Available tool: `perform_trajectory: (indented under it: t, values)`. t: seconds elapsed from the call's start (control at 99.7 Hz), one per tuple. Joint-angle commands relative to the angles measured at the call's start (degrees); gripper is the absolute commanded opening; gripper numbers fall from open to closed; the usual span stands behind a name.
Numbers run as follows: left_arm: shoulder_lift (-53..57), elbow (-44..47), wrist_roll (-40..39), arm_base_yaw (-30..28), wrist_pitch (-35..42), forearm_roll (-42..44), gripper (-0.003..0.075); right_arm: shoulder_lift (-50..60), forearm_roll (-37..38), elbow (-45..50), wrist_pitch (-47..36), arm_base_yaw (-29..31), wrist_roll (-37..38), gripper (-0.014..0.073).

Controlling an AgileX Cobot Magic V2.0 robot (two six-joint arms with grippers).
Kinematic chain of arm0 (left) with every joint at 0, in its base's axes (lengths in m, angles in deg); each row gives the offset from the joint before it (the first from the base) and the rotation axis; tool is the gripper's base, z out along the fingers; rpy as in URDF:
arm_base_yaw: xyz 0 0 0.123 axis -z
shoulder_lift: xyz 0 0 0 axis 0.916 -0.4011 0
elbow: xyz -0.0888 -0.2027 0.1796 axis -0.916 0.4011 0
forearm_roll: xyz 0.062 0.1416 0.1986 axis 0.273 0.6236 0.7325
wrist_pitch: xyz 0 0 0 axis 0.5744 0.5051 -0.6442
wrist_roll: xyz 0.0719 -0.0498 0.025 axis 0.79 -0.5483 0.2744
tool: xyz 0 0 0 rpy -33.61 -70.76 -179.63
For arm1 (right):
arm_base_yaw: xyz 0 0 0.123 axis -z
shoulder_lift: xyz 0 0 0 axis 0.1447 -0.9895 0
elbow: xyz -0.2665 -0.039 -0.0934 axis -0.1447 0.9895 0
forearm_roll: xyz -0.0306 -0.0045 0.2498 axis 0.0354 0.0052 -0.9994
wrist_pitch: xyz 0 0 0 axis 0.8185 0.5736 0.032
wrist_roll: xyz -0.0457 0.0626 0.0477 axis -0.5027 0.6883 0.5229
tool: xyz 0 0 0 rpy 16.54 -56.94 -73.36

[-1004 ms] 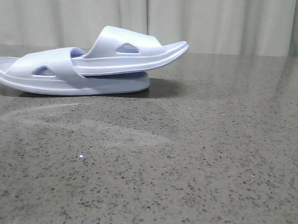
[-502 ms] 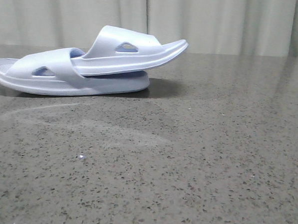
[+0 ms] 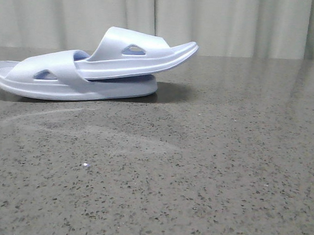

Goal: Insert blue slippers together front up

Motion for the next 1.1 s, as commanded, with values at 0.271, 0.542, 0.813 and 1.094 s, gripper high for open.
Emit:
perform_trajectory:
  t: [0.271,0.542,0.813,1.094]
  values:
    - [0.25,0.53,-0.73,0.54,3.12,-1.94,0.0015,0.05,-2.38,-1.51,0.9,-0.07,-0.65,-0.0099]
    - [0.25,0.53,-0.73,0.54,3.12,-1.94,0.0015,0.05,-2.38,-1.51,0.9,-0.07,-0.65,-0.0099]
    - [0.25,0.53,-0.73,0.54,3.12,-1.94,0.0015,0.05,-2.38,-1.51,0.9,-0.07,-0.65,-0.0099]
    - [0.25,0.53,-0.73,0.54,3.12,-1.94,0.0015,0.21,1.21,-1.92,-7.46,-0.07,0.04,-0.0099]
